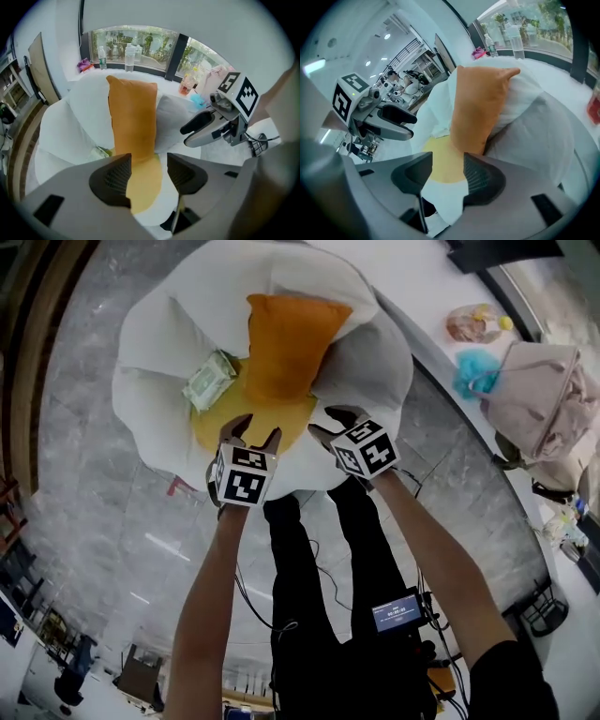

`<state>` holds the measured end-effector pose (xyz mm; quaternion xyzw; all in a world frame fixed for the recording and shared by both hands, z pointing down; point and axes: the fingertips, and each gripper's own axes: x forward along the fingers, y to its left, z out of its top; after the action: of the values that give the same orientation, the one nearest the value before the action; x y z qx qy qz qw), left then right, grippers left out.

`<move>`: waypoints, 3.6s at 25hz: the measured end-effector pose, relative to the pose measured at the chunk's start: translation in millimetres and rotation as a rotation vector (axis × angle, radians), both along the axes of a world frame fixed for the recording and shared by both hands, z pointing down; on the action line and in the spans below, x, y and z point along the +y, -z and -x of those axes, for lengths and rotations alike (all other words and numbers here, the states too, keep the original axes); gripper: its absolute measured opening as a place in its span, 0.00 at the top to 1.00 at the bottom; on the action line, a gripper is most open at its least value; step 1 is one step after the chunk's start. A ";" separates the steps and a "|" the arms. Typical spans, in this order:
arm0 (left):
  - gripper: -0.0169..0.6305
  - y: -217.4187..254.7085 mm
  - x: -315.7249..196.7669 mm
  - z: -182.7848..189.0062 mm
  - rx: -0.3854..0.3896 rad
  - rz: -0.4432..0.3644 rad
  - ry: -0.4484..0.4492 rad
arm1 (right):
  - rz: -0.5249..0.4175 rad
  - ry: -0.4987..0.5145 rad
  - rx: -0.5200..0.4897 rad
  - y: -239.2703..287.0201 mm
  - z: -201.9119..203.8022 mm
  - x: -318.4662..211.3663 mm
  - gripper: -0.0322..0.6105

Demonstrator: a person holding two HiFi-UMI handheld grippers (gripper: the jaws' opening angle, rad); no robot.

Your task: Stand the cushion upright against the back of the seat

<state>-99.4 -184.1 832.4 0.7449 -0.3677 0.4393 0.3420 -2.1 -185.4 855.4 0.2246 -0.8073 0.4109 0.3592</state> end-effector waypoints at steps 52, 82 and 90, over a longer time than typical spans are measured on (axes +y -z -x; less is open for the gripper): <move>0.95 449.5 238.3 19.3 0.533 -0.330 -0.121 | -0.404 -0.256 -0.220 482.0 63.1 199.9 0.92; 0.95 494.1 472.6 -32.8 0.742 -0.296 -0.106 | -0.455 -0.382 -0.303 533.3 -14.9 477.0 0.92; 0.95 500.6 548.7 -87.4 0.697 -0.297 -0.140 | -0.446 -0.397 -0.412 534.0 -72.2 552.1 0.92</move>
<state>-12.1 364.6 331.9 0.9142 -0.2372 0.1241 0.3041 70.0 366.7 321.4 0.3624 -0.8732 0.3229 0.0443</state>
